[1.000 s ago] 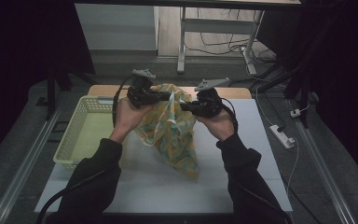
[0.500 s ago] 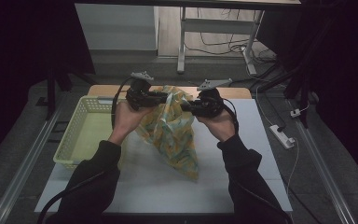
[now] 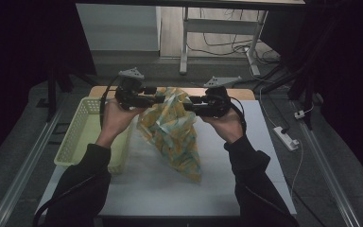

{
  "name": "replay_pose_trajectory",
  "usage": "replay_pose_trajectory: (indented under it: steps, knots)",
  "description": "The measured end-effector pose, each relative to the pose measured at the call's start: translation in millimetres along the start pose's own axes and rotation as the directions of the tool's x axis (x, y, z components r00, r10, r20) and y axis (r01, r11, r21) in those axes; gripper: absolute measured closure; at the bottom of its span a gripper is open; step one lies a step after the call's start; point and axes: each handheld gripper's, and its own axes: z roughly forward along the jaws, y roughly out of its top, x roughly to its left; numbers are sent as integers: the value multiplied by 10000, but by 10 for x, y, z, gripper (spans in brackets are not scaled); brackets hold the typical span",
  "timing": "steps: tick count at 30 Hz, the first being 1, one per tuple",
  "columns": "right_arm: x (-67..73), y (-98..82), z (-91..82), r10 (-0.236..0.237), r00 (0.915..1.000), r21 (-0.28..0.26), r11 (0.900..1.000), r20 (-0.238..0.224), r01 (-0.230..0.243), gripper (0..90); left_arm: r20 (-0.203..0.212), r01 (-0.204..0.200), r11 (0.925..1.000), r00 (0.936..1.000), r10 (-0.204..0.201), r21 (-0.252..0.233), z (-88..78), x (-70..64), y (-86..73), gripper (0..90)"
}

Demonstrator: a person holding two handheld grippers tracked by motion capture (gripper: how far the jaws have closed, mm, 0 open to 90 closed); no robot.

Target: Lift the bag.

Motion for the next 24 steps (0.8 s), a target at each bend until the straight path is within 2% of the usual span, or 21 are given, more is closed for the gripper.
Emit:
replay_pose_trajectory:
  steps: [9,13,21,24]
  knots:
    - [47,9,-95,81,9999,-184,9998,-71,-82,451,-121,170,9998,9998,-171,-135,-142,20,-161,301]
    - [69,-11,-152,5,10000,-259,9997,-99,-7,406,-255,115,9998,9996,-119,-190,-189,2,-241,258]
    - [108,-100,-237,-40,10000,-337,9994,-78,37,314,-474,174,9998,9987,-173,27,-297,-46,-374,148]
    - [113,-152,-257,18,9999,-339,9994,-154,-24,284,-483,241,9997,9986,-236,105,-328,-68,-437,137]
